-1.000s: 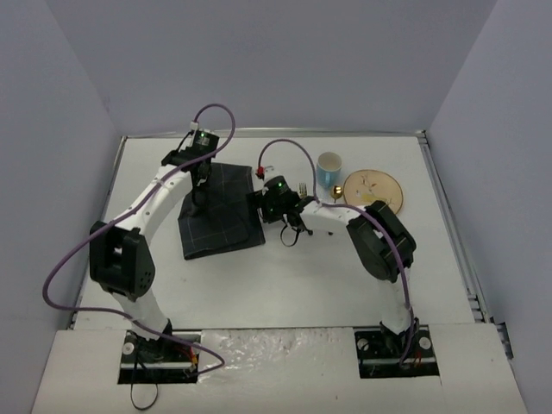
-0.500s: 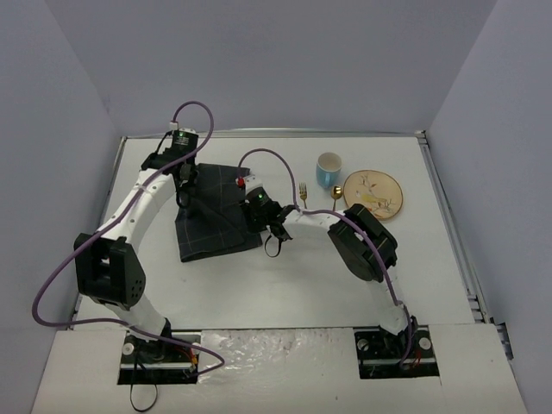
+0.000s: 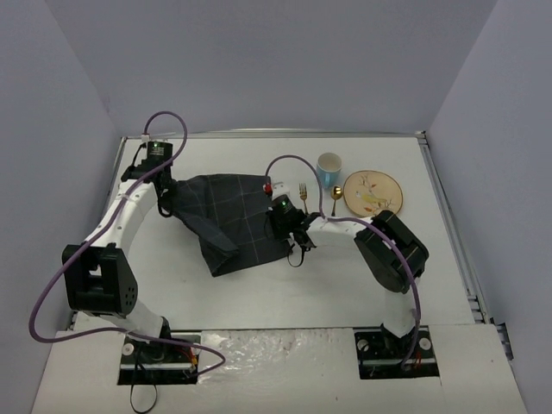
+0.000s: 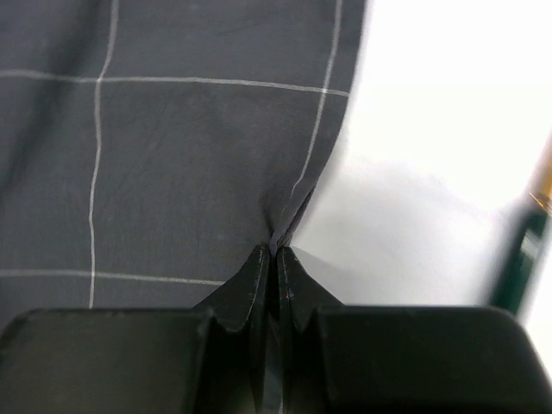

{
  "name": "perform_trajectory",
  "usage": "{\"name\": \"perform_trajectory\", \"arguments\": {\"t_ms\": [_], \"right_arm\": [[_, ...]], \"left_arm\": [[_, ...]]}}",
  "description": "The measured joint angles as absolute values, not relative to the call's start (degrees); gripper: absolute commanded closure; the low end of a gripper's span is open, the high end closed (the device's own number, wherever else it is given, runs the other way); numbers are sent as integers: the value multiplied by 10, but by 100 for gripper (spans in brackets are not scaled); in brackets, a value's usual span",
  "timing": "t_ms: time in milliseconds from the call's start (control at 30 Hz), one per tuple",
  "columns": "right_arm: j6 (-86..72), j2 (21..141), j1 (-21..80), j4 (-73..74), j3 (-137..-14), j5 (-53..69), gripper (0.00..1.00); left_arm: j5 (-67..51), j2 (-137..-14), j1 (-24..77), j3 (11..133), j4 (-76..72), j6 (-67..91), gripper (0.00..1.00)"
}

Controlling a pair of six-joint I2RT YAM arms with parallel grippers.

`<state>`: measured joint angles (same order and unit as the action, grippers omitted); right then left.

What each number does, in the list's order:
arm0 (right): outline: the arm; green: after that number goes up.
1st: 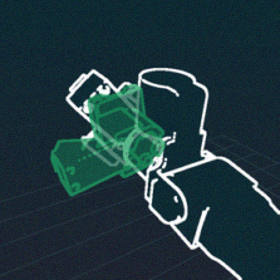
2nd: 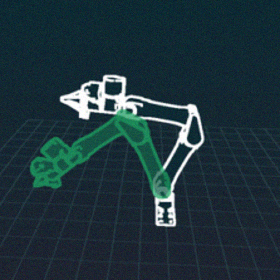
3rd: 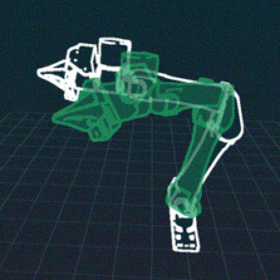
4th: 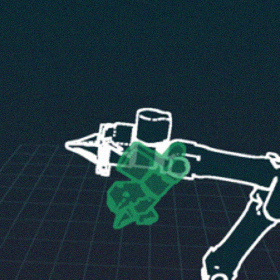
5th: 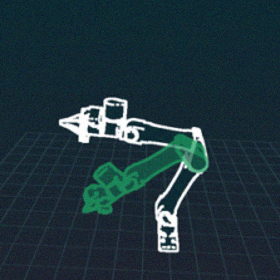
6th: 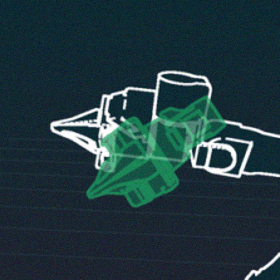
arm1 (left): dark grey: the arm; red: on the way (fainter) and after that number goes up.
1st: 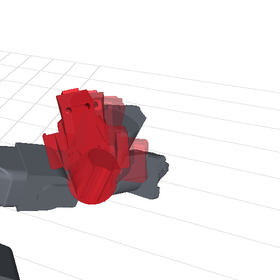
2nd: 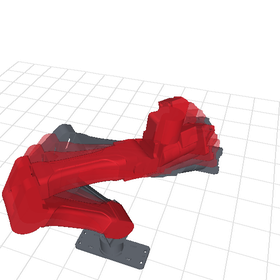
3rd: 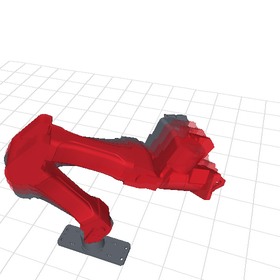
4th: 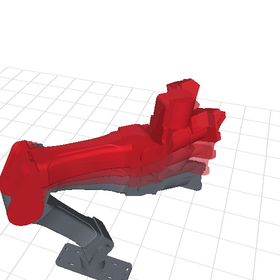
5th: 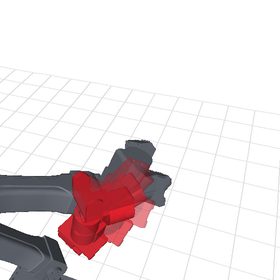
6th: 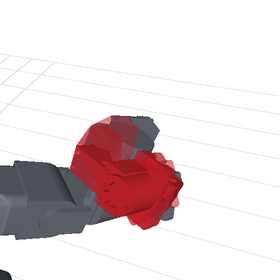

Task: Set the dinner table for one person

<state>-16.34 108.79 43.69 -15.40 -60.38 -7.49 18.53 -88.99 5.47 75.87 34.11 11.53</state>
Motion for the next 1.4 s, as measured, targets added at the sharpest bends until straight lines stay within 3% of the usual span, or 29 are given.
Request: {"name": "perform_trajectory", "arguments": {"t_ms": [267, 600, 667, 733, 900, 967, 1033, 1133, 1400], "right_arm": [[-175, 1032, 404, -119, -548, -79, 100], [-182, 1001, 395, -111, -530, -61, 100], [-182, 998, 396, -111, -531, -57, 99], [-181, 998, 396, -111, -535, -51, 89], [-177, 1006, 395, -101, -564, -40, 49], [-174, 1007, 394, -98, -578, -36, 38], [-169, 1007, 394, -92, -592, -30, 32], [-155, 1005, 394, -78, -624, -17, 30], [-98, 1030, 381, -64, -785, 26, 33]], "left_arm": [[237, -878, 42, 650, 277, 87, 100], [311, -960, 11, 643, 245, 84, 100], [313, -977, 2, 648, 255, 96, 94], [313, -997, -9, 660, 271, 111, 87], [303, -1026, -33, 694, 296, 144, 42], [287, -1018, -38, 695, 298, 149, 27], [260, -998, -41, 695, 299, 153, 19], [216, -943, -41, 695, 299, 159, 14], [131, -787, -38, 644, 306, 217, 15]]}}
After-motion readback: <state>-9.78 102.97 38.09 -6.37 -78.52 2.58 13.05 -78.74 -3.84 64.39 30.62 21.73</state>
